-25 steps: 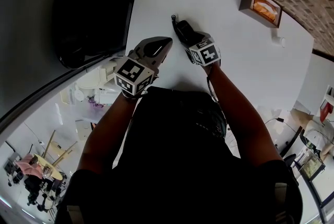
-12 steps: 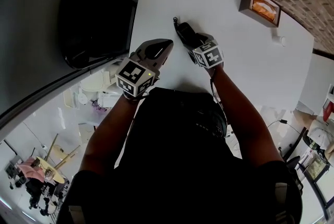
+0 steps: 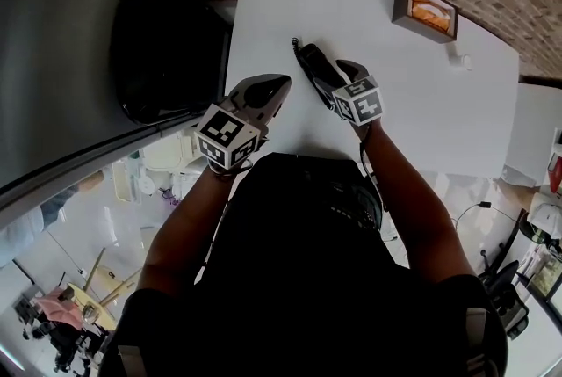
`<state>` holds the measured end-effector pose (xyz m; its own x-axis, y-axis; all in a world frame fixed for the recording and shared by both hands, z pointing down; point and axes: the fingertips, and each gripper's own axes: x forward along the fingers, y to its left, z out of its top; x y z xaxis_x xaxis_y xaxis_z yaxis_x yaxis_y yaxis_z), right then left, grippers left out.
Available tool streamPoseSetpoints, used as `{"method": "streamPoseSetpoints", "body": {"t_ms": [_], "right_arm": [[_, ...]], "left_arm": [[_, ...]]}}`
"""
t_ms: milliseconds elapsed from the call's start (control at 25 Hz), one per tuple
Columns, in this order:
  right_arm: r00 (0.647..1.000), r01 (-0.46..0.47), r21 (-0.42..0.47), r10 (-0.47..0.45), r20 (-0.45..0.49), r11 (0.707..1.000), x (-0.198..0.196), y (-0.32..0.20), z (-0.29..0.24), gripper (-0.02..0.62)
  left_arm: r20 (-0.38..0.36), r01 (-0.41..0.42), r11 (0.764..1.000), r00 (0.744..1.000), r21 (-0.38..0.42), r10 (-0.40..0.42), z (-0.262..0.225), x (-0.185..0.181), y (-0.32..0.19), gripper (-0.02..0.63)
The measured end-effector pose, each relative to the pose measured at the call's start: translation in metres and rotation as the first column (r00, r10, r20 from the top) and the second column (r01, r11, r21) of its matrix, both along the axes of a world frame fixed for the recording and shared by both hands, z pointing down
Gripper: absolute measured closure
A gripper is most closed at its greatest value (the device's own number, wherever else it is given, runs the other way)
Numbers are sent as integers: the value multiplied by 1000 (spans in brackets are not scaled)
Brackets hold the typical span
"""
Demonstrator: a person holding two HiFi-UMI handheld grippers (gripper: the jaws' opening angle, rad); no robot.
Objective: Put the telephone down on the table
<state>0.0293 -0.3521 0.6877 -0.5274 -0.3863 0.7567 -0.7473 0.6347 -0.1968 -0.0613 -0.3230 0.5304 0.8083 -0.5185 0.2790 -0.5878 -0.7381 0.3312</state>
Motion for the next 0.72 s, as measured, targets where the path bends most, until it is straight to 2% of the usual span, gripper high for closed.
{"method": "streamPoseSetpoints", "body": {"t_ms": [200,440,720], "right_arm": [[996,-67,75,62,61,995,2,3,-57,313],[982,-152,173,129,140,973,11,15,-130,313],[971,-207,215,173,164,954,24,33,-167,322]], "left_arm": [[-18,-13,999,1000,48,14,-26,-8,6,598],[-41,-12,996,999,83,16,-57,-31,17,598],[-53,-65,990,996,129,72,-81,-28,27,598]]}}
